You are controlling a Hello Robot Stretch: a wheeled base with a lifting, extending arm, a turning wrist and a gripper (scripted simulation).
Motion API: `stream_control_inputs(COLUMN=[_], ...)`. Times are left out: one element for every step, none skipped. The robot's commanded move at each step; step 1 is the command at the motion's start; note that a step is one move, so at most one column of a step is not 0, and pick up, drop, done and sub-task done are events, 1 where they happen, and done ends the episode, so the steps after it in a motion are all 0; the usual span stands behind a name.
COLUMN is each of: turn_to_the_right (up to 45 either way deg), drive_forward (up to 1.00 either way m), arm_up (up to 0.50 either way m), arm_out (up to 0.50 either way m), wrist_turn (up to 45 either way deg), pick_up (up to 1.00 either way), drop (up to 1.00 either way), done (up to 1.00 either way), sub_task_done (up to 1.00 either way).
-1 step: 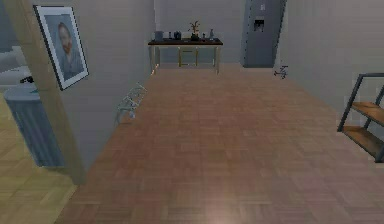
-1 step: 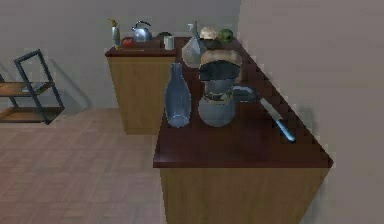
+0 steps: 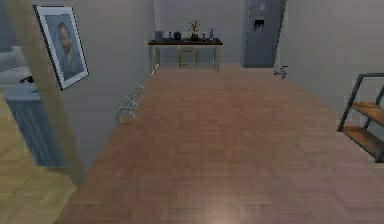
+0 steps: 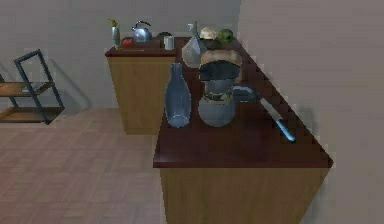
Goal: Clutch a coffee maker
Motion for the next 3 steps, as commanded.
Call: stream_control_inputs(turn_to_the_right=[0.0,0.0,0.0], drive_forward=[0.00,0.00,0.00], arm_up=[0.38,0.00,0.00], arm_out=[0.00,0.34,0.00], wrist_turn=[0.0,0.0,45.0], pick_up=[0.00,0.00,0.00], drop=[0.00,0.00,0.00], done=[0.00,0.00,0.00], sub_task_done=[0.00,0.00,0.00])
